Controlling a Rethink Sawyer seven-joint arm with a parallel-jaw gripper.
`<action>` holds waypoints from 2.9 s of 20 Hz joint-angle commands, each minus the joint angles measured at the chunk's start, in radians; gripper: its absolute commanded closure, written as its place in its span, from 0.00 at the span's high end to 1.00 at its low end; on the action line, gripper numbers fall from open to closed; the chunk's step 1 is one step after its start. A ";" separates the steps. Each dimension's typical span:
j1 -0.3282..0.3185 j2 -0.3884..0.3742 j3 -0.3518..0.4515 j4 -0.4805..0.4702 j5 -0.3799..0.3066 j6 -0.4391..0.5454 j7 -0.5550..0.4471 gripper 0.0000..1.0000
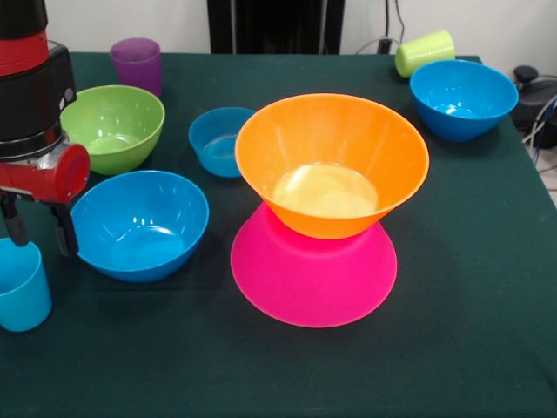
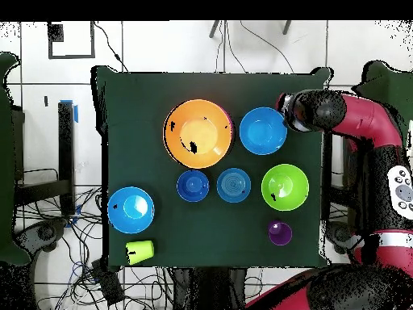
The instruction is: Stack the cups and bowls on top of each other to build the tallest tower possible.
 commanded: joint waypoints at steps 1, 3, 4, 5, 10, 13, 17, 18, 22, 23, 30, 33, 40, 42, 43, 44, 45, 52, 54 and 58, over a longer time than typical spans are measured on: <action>0.012 0.041 0.003 0.074 -0.078 -0.038 -0.325 1.00; 0.008 0.041 0.002 0.081 -0.080 -0.049 -0.318 1.00; 0.007 0.041 0.003 0.083 -0.079 -0.050 -0.317 1.00; 0.007 0.042 0.004 0.080 -0.078 -0.046 -0.319 1.00; 0.003 0.046 0.010 0.075 -0.074 -0.038 -0.329 1.00; 0.002 0.048 0.011 0.070 -0.072 -0.033 -0.332 1.00; 0.021 0.042 0.003 0.045 -0.103 -0.033 -0.354 1.00; 0.028 0.039 -0.001 0.035 -0.110 -0.024 -0.360 1.00; 0.039 0.029 -0.006 0.026 -0.117 -0.011 -0.358 1.00; 0.037 0.028 -0.005 0.030 -0.115 -0.016 -0.355 1.00; 0.034 0.025 -0.007 0.042 -0.118 -0.035 -0.342 1.00; 0.036 0.026 -0.014 0.042 -0.131 -0.045 -0.341 1.00; 0.034 0.031 -0.011 0.044 -0.148 -0.061 -0.326 1.00; 0.032 0.027 -0.016 0.052 -0.161 -0.075 -0.324 1.00; 0.029 0.030 -0.016 0.056 -0.166 -0.086 -0.321 1.00; 0.025 0.031 -0.014 0.060 -0.169 -0.094 -0.322 1.00; 0.024 0.035 -0.013 0.059 -0.171 -0.096 -0.321 1.00; 0.011 0.053 -0.009 0.065 -0.171 -0.121 -0.321 1.00; 0.007 0.054 -0.010 0.068 -0.169 -0.127 -0.319 1.00; 0.005 0.058 -0.009 0.068 -0.165 -0.129 -0.319 1.00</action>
